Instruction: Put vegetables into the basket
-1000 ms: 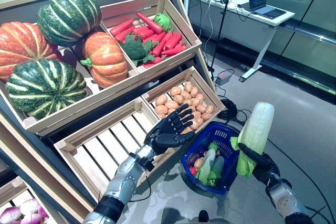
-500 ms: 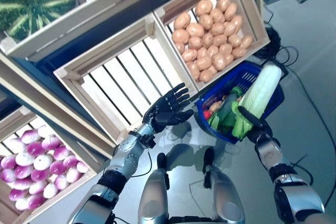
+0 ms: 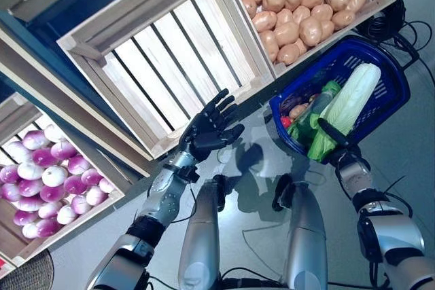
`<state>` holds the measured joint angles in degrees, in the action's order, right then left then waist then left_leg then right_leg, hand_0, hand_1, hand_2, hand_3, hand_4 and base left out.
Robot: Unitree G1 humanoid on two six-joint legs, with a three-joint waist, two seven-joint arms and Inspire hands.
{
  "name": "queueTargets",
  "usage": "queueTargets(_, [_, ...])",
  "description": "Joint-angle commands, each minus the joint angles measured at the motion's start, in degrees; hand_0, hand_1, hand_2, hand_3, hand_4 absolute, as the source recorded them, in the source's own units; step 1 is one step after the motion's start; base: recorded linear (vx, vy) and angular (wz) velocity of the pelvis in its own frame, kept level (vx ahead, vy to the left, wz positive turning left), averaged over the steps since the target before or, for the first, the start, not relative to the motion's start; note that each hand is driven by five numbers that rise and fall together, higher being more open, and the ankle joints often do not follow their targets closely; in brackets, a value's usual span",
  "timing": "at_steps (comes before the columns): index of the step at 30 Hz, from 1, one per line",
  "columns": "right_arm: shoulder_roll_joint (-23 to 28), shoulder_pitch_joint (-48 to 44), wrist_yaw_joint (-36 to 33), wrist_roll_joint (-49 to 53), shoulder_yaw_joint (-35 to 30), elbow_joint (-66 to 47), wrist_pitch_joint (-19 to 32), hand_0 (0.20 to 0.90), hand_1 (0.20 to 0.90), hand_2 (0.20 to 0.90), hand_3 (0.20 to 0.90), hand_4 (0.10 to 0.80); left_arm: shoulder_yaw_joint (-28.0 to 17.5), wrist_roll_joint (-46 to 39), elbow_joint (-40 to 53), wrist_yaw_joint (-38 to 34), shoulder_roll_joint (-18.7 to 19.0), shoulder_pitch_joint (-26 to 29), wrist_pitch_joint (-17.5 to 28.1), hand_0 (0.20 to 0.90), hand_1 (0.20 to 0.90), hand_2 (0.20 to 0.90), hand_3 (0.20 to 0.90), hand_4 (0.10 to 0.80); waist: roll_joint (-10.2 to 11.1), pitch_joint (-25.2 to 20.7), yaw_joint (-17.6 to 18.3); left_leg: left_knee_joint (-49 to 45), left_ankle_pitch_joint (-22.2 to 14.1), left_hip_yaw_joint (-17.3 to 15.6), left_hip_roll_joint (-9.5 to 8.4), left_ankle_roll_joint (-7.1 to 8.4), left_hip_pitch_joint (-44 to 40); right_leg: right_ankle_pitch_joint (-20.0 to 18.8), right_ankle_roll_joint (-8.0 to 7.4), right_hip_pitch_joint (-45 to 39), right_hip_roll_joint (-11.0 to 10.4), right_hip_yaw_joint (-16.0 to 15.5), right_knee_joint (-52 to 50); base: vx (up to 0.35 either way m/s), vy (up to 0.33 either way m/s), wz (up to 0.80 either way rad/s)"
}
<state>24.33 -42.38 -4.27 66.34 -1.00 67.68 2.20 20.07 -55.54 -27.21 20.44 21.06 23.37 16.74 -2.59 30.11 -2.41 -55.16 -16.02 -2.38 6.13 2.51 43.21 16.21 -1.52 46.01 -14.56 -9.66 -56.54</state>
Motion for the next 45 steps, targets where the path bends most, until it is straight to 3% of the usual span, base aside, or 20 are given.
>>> queueTargets(1, [5.3,-3.3,-3.1,3.9,-1.9,-4.6,7.1,0.9,0.9,0.9,0.9,0.8,0.1,-1.8,9.0,0.7,-1.1,3.2,5.0,0.9,0.9,0.9,0.9,0.8,-1.2,-0.3,0.0,-3.1,-2.6,0.1,-0.52,-2.95,-1.4,1.8,2.81,-5.5,0.6,-0.2,-3.8,0.003,-0.012,0.08])
queueTargets(7, [4.9,-2.4,-3.5,3.4,-2.8,-6.8,8.8,0.9,0.9,0.9,0.9,0.8,0.3,-1.4,9.4,-0.2,-0.7,2.0,4.1,0.9,0.9,0.9,0.9,0.8,-1.0,-0.3,-0.3,-3.4,-2.5,0.5,-1.43,-2.86,-2.7,1.6,2.63,-7.1,1.0,-0.1,-3.4,-0.002,0.001,-0.02])
queueTargets(9, [4.6,-1.7,-3.3,2.5,-3.3,-7.9,8.4,0.9,0.9,0.9,0.9,0.8,0.4,-1.7,9.5,0.0,-0.4,1.2,4.0,0.9,0.9,0.9,0.9,0.8,-0.7,-0.3,-0.5,-2.2,0.5,0.5,-1.31,-2.69,-3.5,-0.2,3.13,-8.4,0.9,-0.9,-1.7,0.005,0.008,-0.02])
queueTargets(11, [4.5,-1.1,-3.2,2.0,-3.3,-8.2,7.8,0.9,0.9,0.9,0.9,0.8,0.4,-2.0,9.2,0.5,-0.3,0.7,3.9,0.9,0.9,0.9,0.9,0.8,-0.5,-0.3,-0.6,-1.9,0.1,0.8,-1.31,-2.11,-5.5,0.7,2.5,-10.8,1.2,-0.7,-1.1,0.085,0.015,-0.01])
queueTargets(17, [4.8,1.0,-3.1,1.0,-4.1,-8.4,7.2,0.9,0.9,0.9,0.9,0.8,-0.2,-2.7,9.7,2.2,0.2,-1.0,2.9,0.9,0.9,0.9,0.9,0.8,0.1,-1.5,-1.4,5.5,5.7,0.6,-0.2,-1.32,-11.7,-2.4,2.99,-18.6,2.1,-2.0,6.7,0.062,0.005,-0.05])
queueTargets(26, [5.4,3.3,-2.5,-1.3,-4.0,-10.3,4.8,0.9,0.9,0.9,0.9,0.8,-1.3,-2.4,9.5,2.2,0.6,-3.3,0.6,0.9,0.9,0.9,0.9,0.8,1.5,-5.5,-1.9,16.6,9.3,-1.1,1.7,0.59,-20.5,-5.3,2.84,-28.4,4.0,-3.6,18.2,0.098,0.006,-0.01])
queueTargets(32, [2.3,8.1,-1.2,-1.3,-3.5,-13.0,3.6,0.9,0.9,0.9,0.9,0.8,-1.9,-1.3,7.6,3.4,0.1,-6.6,-1.1,0.9,0.9,0.9,0.9,0.8,3.2,-10.6,-2.0,31.4,12.1,-3.2,2.09,1.74,-30.9,-9.5,1.14,-38.0,5.7,-3.9,33.3,0.142,0.008,0.0])
queueTargets(42, [-3.7,17.1,0.0,-4.2,-1.2,-21.8,3.0,0.9,0.9,0.9,0.9,0.8,-3.1,2.1,5.0,2.9,-1.8,-11.4,-3.4,0.9,0.9,0.9,0.9,0.8,4.3,-19.0,-1.5,48.7,16.6,-4.9,0.6,1.5,-42.6,-15.5,-1.57,-48.4,6.9,-3.2,50.1,0.143,0.025,-0.02])
queueTargets(45, [-7.3,23.7,1.1,-10.3,1.9,-26.2,2.7,0.9,0.9,0.9,0.9,0.8,-3.3,4.6,4.1,3.9,-2.7,-14.7,-3.8,0.9,0.9,0.9,0.9,0.8,4.4,-21.5,-0.9,55.3,18.3,-5.1,0.29,1.12,-46.2,-18.1,-2.72,-50.2,7.0,-2.2,54.9,0.084,0.037,-0.05])
